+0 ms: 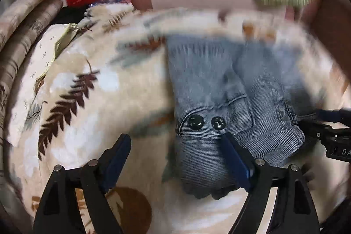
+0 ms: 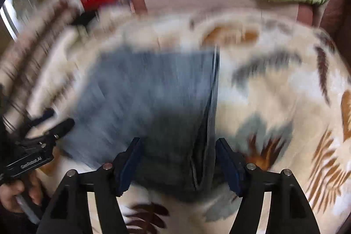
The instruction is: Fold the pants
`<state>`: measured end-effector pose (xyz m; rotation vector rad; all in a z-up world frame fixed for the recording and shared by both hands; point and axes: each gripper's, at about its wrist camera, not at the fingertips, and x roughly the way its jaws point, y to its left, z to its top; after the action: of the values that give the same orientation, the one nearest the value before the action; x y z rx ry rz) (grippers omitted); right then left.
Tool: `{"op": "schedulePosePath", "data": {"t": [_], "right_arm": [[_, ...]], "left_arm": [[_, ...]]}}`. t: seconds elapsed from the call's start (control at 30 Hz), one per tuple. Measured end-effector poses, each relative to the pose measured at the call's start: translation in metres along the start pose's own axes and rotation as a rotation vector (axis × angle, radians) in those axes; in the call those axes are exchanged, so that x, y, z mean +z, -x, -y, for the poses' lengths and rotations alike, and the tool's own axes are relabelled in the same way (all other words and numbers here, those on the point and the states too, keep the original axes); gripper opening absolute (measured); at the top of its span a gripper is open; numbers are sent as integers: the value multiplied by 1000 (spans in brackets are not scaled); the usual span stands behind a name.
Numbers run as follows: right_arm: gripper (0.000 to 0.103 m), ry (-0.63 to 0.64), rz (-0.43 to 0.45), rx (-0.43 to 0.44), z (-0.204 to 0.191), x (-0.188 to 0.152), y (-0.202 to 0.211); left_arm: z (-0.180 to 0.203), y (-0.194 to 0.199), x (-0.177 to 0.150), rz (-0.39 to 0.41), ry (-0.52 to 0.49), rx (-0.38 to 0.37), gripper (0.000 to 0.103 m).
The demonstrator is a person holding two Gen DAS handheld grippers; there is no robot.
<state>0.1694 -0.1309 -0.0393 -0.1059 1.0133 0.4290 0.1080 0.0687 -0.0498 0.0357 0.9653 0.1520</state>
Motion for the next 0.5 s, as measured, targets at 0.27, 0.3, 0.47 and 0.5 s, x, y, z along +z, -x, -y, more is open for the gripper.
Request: {"op": "schedulePosePath", "data": {"t": [0.27, 0.3, 0.47, 0.5], "right_arm": [[72, -35, 108, -10, 12, 31, 48], [73, -48, 133, -2, 12, 43, 54], [76, 9, 194, -138, -1, 100, 35], [76, 9, 164, -174, 2, 111, 14]], "left_arm": [[-8, 34, 13, 97, 41, -41, 86], [-4, 22, 11, 52, 15, -32, 86], [-4, 7, -1, 53, 40, -32, 86], [-5, 6, 0, 54, 43, -38, 86]]}}
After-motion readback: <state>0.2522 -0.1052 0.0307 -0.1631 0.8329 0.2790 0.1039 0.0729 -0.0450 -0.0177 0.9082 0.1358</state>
